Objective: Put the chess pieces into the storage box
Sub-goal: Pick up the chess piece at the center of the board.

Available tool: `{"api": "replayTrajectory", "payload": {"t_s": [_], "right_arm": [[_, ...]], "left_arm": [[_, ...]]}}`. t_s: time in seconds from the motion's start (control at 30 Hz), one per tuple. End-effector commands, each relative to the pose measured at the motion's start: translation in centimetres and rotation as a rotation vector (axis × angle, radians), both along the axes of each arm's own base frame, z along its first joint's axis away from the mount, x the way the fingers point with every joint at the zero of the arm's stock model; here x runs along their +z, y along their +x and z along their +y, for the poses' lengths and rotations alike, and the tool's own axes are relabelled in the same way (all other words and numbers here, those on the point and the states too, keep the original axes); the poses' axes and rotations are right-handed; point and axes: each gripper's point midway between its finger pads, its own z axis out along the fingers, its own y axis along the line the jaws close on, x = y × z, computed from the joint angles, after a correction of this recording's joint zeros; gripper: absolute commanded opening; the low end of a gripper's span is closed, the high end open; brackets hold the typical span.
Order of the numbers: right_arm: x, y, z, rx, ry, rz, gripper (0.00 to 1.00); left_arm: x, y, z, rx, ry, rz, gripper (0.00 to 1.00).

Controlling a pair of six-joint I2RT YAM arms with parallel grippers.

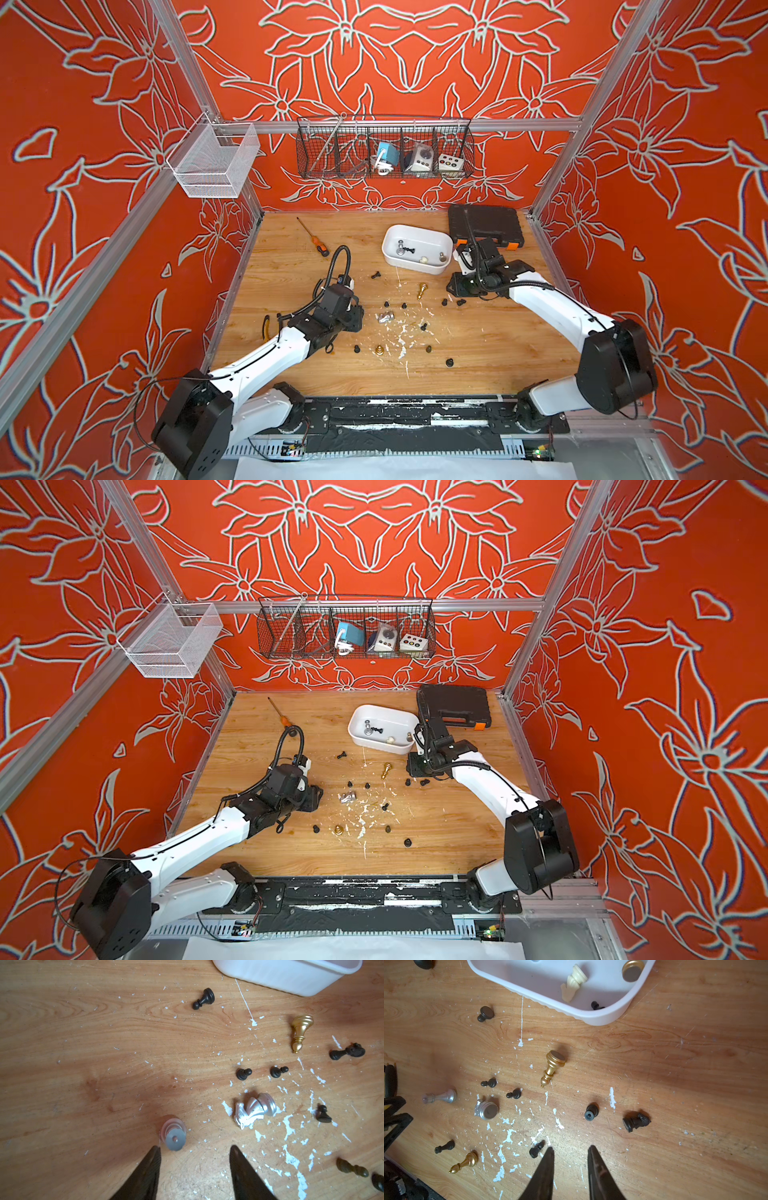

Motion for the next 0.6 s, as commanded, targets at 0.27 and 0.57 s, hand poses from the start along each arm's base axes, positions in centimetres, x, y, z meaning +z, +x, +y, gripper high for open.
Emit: {"api": "replayTrajectory", "payload": {"t_s": [0.27,0.57], "right_arm": [[0.1,-0.7,-1.0,-0.007,-0.021,-0.013,0.3],[-0.3,-0.9,-1.1,-0.012,-0.023,-0.005,0.3]], "left_arm": [[-1.4,0.1,0.8,0.024,0.036,0.024,0.54],[-1.8,0.6,1.0,0.034,0.045,0.03,0.54]]}}
